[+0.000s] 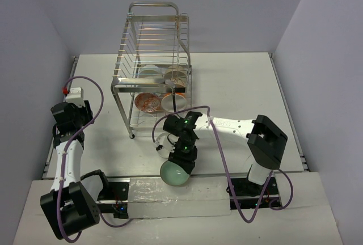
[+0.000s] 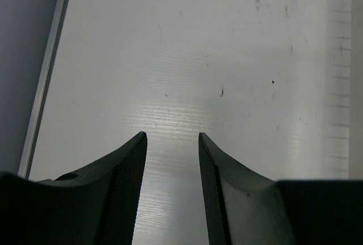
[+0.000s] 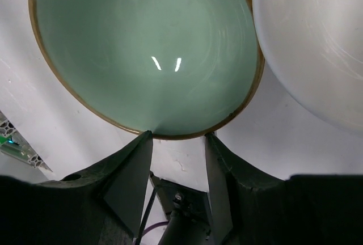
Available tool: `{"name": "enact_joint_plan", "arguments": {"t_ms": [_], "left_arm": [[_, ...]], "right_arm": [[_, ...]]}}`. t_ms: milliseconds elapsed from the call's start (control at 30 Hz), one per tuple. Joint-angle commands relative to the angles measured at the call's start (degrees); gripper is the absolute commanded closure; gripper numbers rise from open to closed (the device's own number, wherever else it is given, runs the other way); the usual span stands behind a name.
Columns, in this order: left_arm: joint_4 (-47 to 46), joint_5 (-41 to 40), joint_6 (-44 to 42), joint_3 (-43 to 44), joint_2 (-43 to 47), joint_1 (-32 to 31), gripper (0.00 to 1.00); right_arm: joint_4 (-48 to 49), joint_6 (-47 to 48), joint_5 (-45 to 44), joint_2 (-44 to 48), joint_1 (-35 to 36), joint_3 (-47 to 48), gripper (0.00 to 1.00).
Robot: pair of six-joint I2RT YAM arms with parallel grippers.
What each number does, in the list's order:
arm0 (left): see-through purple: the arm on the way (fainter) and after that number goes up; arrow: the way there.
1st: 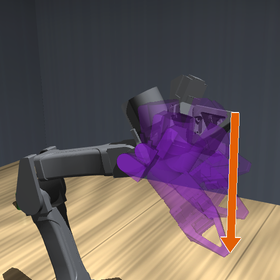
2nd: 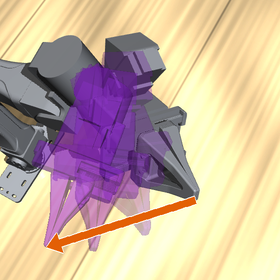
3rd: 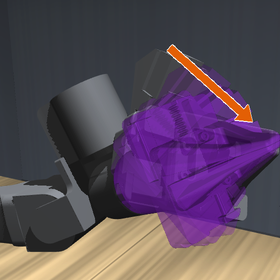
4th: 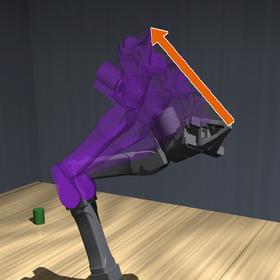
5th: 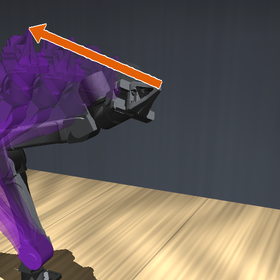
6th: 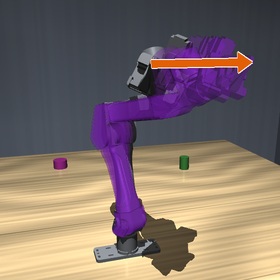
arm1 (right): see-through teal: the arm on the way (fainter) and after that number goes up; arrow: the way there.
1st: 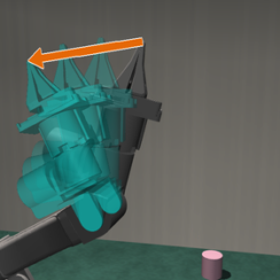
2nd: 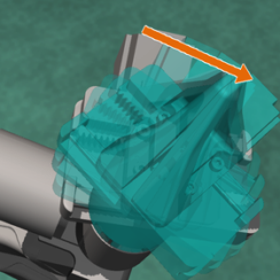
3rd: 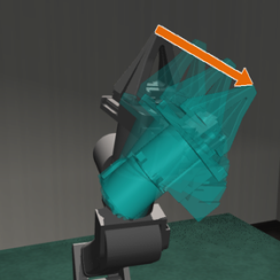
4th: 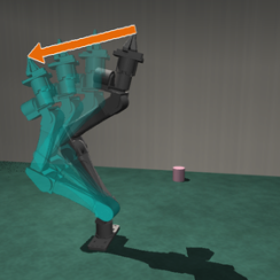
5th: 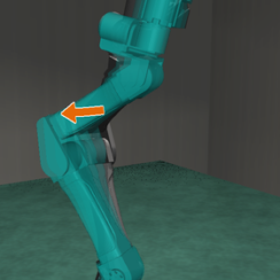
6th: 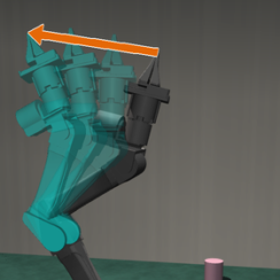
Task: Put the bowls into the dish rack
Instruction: Pick up the bowl from the center of the board.
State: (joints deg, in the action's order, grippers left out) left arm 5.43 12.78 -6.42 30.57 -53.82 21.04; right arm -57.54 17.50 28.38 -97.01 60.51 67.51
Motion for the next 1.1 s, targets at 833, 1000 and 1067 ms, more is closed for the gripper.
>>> {"name": "enact_joint_plan", "arguments": {"t_ms": [833,1000,1067], "left_arm": [[-1.39,1.29,-0.26,0.90,1.35,0.32,0.54],[-1.04,1.20,-0.09,1.25,1.26,0.32,0.54],[-1.04,1.20,-0.18,1.25,1.26,0.41,0.54]], "right_arm": [[0.85,2.10,4.92,1.38,-0.13,-0.01,0.58],[-0.29,2.89,6.07,2.18,-0.13,-0.18,0.58],[-0.29,3.16,6.16,1.92,-0.13,-0.44,0.58]]}}
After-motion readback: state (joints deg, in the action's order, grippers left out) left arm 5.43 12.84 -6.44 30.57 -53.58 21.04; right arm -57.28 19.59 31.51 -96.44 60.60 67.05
